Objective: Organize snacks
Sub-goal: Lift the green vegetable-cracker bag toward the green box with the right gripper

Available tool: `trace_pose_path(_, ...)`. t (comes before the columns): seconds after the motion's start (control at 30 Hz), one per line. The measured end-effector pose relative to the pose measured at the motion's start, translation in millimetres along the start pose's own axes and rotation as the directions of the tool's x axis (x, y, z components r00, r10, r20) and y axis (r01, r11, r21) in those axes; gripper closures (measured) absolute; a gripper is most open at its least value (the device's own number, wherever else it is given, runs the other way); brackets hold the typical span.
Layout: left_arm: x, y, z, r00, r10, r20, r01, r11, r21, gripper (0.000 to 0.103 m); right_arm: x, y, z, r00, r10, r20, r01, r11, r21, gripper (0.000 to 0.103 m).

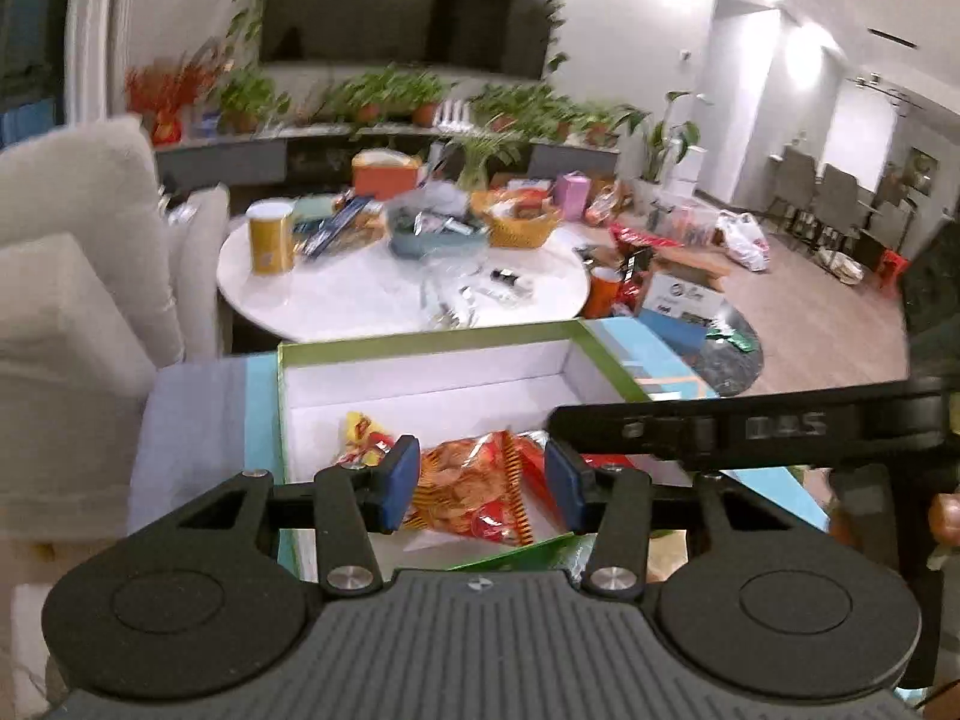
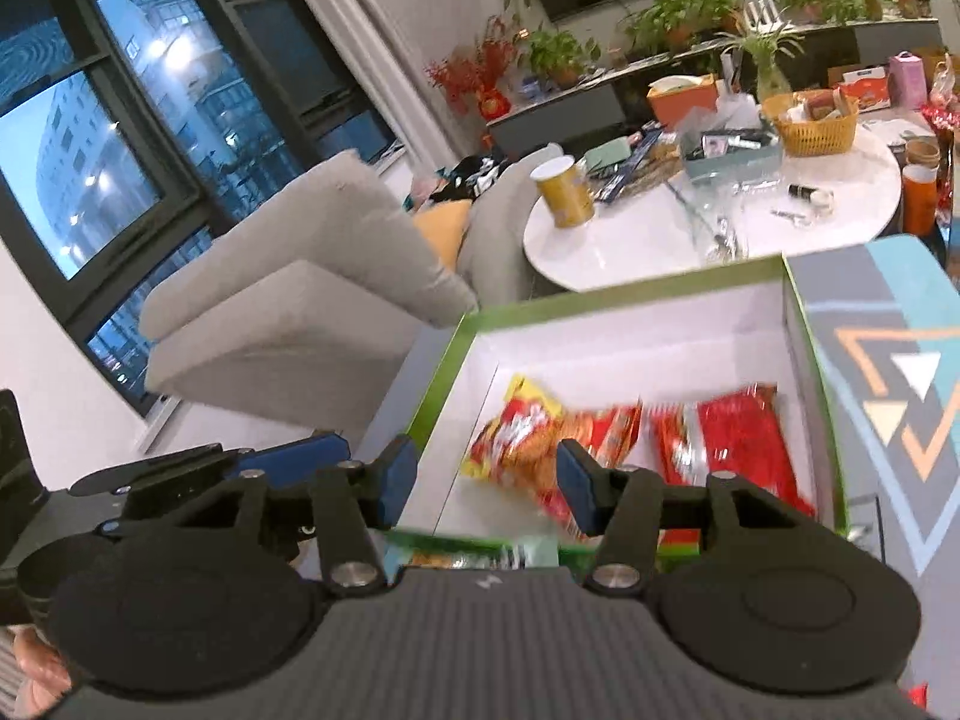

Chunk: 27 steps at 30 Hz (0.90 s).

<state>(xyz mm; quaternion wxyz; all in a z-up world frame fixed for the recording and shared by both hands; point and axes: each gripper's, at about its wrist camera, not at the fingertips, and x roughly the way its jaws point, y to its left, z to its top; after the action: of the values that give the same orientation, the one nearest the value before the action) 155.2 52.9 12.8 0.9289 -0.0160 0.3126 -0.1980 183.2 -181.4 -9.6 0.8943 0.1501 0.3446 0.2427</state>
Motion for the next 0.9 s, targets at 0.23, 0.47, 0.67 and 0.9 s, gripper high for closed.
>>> trace_pose_path(0.23, -1, 32, -50, 0.992, 0.007, -0.123, -0.022, 0.993, -0.115, 0.043, -7, -19, -33, 0.993, 0.03, -0.113, -0.029, 1.0, 0.011, 0.03)
trace_pose_path(0.47, -3, 35, -83, 0.978, -0.092, -0.189, 0.072, 0.991, -0.112, 0.042, 3, -12, -55, 0.98, 0.05, -0.194, -0.039, 0.998, 0.059, 0.015)
trace_pose_path(0.67, 10, 23, -88, 0.978, -0.048, -0.202, 0.044, 0.999, -0.024, 0.032, 12, -2, -62, 0.979, -0.02, -0.202, 0.021, 1.0, 0.004, 0.011)
trace_pose_path(0.9, 34, 31, -90, 0.963, -0.108, -0.245, 0.082, 0.99, -0.116, 0.032, 18, 0, -68, 0.977, -0.058, -0.207, 0.051, 0.998, -0.038, 0.039)
